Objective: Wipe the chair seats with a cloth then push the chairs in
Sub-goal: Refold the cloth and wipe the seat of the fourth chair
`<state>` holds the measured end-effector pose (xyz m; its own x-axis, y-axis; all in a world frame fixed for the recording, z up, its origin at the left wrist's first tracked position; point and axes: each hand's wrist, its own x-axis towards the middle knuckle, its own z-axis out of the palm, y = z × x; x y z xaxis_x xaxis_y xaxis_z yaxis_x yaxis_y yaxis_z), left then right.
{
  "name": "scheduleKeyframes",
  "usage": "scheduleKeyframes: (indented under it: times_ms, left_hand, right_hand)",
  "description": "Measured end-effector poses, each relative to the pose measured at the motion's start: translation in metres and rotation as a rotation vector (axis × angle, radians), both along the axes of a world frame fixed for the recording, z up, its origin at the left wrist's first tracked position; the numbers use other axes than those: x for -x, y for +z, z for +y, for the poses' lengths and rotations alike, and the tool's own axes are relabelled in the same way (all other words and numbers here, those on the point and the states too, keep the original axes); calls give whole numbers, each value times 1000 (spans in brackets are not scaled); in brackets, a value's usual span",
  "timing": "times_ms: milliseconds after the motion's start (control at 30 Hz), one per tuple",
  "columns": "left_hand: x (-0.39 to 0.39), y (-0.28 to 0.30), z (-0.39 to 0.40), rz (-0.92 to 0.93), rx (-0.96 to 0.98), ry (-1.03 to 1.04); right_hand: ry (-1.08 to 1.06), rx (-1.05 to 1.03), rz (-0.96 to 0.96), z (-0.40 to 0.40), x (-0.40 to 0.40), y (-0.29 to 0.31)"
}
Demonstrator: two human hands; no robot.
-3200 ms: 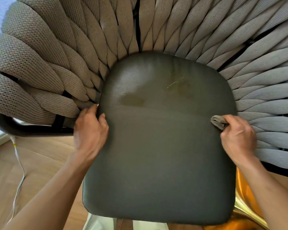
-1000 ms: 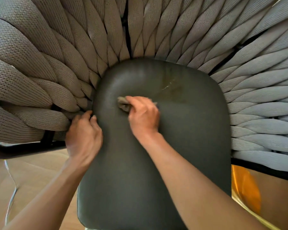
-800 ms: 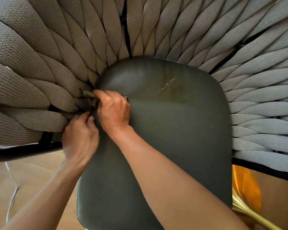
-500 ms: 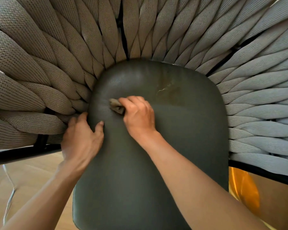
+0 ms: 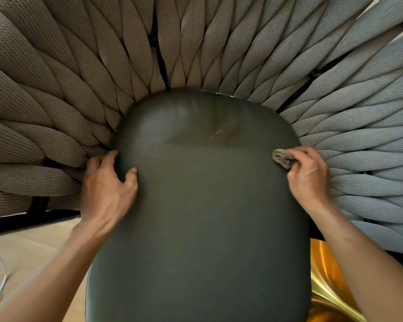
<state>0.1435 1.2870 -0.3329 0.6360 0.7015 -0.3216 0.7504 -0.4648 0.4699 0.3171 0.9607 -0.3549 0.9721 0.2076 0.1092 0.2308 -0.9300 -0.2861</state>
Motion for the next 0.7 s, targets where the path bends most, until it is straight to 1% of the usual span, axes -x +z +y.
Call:
scheduleKeyframes:
  times_ms: [133, 200, 267, 400, 467, 600, 700]
  left_hand:
    - [-3, -2, -4, 16, -17, 20]
    - [-4, -2, -6, 30, -42, 22]
    - [-6, -1, -7, 44, -50, 26]
    - [-7, 2, -3, 57, -34, 30]
    - [-8, 3, -1, 44, -21, 43]
    - [-15, 6, 5, 24, 51, 158]
    - [-20, 10, 10, 20, 98, 232]
  right_hand:
    - [-61, -41, -34, -7, 0, -5]
    - [-97, -102, -46, 4, 3, -9]
    - [-64, -155, -42, 24, 8, -11]
    - [139, -251, -25, 94, 32, -15]
    - [205, -309, -11, 138, 49, -17]
    - [259, -400, 36, 218, 75, -11]
    - [301, -383, 50, 265, 88, -5]
